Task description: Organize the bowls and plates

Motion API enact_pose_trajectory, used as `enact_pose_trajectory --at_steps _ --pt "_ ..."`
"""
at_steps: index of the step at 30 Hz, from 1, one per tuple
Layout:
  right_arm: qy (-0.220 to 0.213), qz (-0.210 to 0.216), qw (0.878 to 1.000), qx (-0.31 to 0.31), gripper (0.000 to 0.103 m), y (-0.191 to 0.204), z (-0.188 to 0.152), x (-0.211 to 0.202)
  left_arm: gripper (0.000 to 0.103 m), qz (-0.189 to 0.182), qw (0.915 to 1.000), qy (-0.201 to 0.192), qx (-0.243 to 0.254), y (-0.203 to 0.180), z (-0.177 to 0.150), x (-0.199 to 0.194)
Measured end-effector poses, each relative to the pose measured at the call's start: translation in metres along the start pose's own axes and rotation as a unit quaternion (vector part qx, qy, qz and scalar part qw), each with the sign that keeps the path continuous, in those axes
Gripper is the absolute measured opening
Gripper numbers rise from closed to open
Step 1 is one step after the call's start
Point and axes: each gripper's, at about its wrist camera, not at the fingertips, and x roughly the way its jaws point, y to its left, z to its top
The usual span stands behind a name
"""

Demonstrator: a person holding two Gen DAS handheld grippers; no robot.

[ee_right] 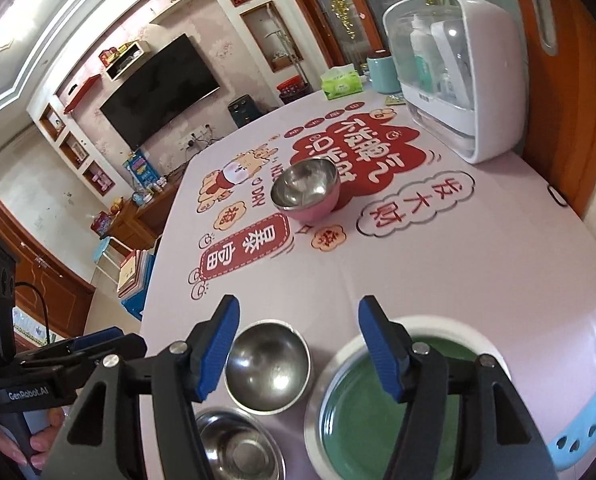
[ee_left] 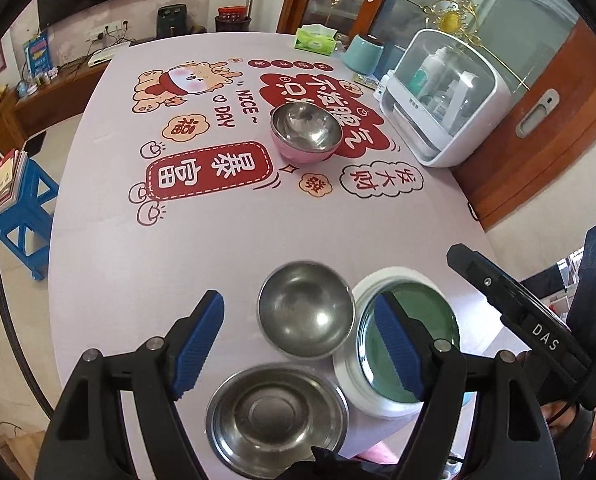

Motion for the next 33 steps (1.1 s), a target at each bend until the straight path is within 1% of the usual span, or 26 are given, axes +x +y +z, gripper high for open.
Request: enact_pose_trajectory --at_steps 3,10,14,16,20,26,30,33 --pt "0.008 0.012 1.000 -0.014 0.062 -0.004 0.016 0.008 0.076 0.007 0.9999 0.000 -0.015 -0.005 0.006 0.004" --pt "0.040 0.045 0.997 -0.051 0.062 -0.022 0.051 0.023 0.077 0.028 0.9972 -0.004 -0.070 -0.027 0.021 0.014" --pt "0.052 0.066 0.993 -0.077 0.062 -0.036 0.072 0.030 0.077 0.045 0.9932 -0.007 -0.108 -0.041 0.028 0.022" --pt "0.060 0.075 0.992 -0.087 0.062 -0.042 0.082 0.034 0.077 0.045 0.9915 -0.008 -0.122 -0.046 0.032 0.025" --pt "0.067 0.089 0.988 -0.108 0.062 -0.050 0.101 0.039 0.077 0.057 0.9862 -0.014 -0.154 -0.054 0.040 0.032" --pt "0.067 0.111 0.984 -0.126 0.062 -0.059 0.132 0.051 0.077 0.077 0.9801 -0.013 -0.182 -0.058 0.060 0.045" --pt "0.065 0.122 0.982 -0.129 0.062 -0.061 0.151 0.064 0.077 0.089 0.9780 -0.014 -0.188 -0.059 0.078 0.051" --pt "0.062 0.122 0.981 -0.136 0.062 -0.059 0.165 0.076 0.077 0.094 0.9765 -0.017 -0.193 -0.058 0.090 0.054"
